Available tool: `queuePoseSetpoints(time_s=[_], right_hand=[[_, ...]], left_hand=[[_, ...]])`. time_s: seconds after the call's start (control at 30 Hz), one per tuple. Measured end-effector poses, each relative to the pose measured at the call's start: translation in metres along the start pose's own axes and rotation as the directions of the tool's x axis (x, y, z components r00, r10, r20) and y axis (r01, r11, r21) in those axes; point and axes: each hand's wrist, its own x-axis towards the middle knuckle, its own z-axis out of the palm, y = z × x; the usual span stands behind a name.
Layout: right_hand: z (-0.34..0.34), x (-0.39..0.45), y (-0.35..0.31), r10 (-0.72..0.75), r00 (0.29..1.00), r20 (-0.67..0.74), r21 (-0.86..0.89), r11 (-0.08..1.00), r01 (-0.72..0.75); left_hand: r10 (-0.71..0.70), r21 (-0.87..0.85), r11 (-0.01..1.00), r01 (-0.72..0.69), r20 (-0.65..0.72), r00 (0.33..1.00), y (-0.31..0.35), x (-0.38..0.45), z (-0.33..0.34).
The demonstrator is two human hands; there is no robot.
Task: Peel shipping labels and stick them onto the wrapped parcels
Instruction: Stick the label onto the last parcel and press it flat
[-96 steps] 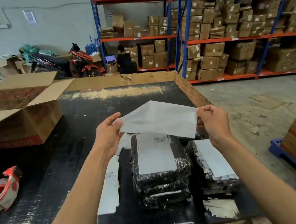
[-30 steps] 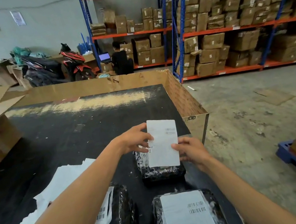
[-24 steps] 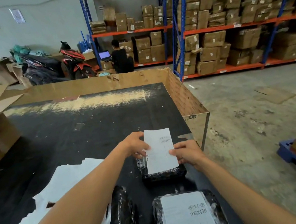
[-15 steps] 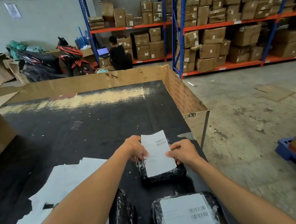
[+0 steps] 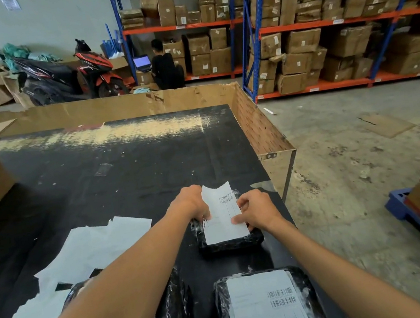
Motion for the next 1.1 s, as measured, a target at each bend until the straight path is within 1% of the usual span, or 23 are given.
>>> queuePoseSetpoints(time_s=[0.07, 0.17, 0.27, 0.37, 0.43, 0.5, 0.57, 0.63, 0.73, 0.83, 1.0, 1.1], right_hand=[[0.001, 0.0, -0.001, 0.003, 1.0, -0.011, -0.04, 0.999, -0.003], [0.004, 0.0, -0.005, 0.012, 1.0, -0.027, -0.147, 0.989, -0.015], [0.008, -0.001, -0.01, 0.009, 0.999, -0.044, -0.263, 0.965, -0.02], [0.005, -0.006, -0.018, -0.009, 0.999, -0.038, -0.387, 0.922, -0.007], [0.001, -0.006, -0.02, -0.007, 1.0, -0.011, -0.437, 0.899, 0.001], [-0.003, -0.005, -0.02, -0.038, 0.997, 0.06, -0.413, 0.909, 0.059], [-0.002, -0.002, -0.017, -0.076, 0.988, 0.132, -0.399, 0.909, 0.123], [0.0, 0.002, -0.015, -0.08, 0.986, 0.148, -0.445, 0.885, 0.139], [0.0, 0.01, -0.014, -0.046, 0.991, 0.128, -0.448, 0.888, 0.099], [0.002, 0.016, -0.015, -0.038, 0.983, 0.18, -0.424, 0.899, 0.112], [0.009, 0.028, -0.019, 0.027, 0.973, 0.23, -0.511, 0.854, 0.097], [0.01, 0.032, -0.019, 0.065, 0.98, 0.187, -0.458, 0.889, 0.029]], left_hand=[[-0.001, 0.038, 0.999, 0.001, -0.015, 1.0, 0.001, 0.001, 0.0], [-0.021, 0.086, 0.996, 0.023, -0.035, 0.999, 0.002, -0.002, -0.001], [-0.027, 0.207, 0.977, 0.041, -0.068, 0.997, 0.0, -0.004, -0.005], [-0.004, 0.21, 0.978, 0.007, -0.014, 1.0, -0.004, -0.002, -0.008], [0.014, 0.24, 0.97, -0.034, 0.085, 0.996, -0.006, 0.001, -0.011], [0.0, 0.316, 0.946, -0.068, 0.212, 0.977, -0.005, 0.002, -0.013], [-0.049, 0.416, 0.906, -0.071, 0.272, 0.961, -0.002, 0.001, -0.013], [-0.075, 0.477, 0.876, -0.071, 0.28, 0.957, 0.001, 0.0, -0.011], [-0.082, 0.502, 0.862, -0.064, 0.262, 0.962, 0.005, -0.001, -0.009], [-0.083, 0.501, 0.864, -0.059, 0.255, 0.963, 0.002, 0.003, -0.011], [-0.076, 0.554, 0.828, -0.083, 0.259, 0.963, -0.005, 0.001, -0.011], [-0.074, 0.556, 0.826, -0.088, 0.262, 0.962, -0.006, -0.001, -0.012]])
